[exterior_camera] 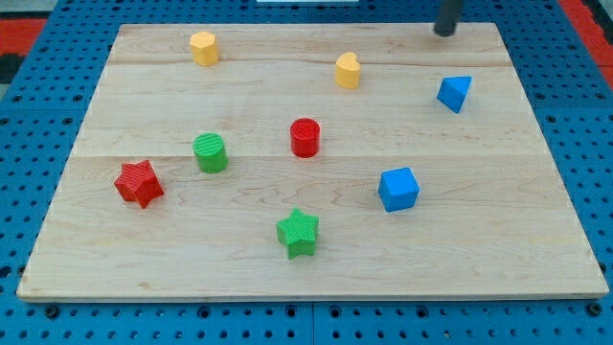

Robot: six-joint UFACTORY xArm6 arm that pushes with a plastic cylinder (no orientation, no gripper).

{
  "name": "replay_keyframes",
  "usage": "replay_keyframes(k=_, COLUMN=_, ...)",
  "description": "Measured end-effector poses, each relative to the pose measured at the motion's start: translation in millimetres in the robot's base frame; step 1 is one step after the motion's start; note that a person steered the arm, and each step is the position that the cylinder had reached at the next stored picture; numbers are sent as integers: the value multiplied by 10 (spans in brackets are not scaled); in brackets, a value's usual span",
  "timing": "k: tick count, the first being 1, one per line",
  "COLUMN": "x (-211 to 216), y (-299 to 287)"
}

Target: Push the yellow heart to the left of the red circle

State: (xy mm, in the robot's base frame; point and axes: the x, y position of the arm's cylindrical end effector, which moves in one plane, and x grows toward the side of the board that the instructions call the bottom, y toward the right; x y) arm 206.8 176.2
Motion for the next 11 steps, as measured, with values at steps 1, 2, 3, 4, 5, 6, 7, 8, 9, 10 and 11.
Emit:
replay_keyframes(k=1, x=393, y=-453)
replay_keyframes(k=2, x=610, y=-1124)
replay_keyframes(k=3, x=865, y=-1555)
replay_keyframes(k=4, x=1160, y=-1691)
replay_keyframes(k=5, x=1354, y=-1938)
replay_keyframes(k=6, x=1557, y=-1734)
replay_keyframes(k=7, x=1592, y=-1635)
replay_keyframes(k=8, x=1686, y=-1495)
replay_keyframes(k=9, x=1858, y=-1716)
replay_keyframes(k=10, x=1991, y=-1708)
replay_keyframes(k=11, x=1790, y=-1301)
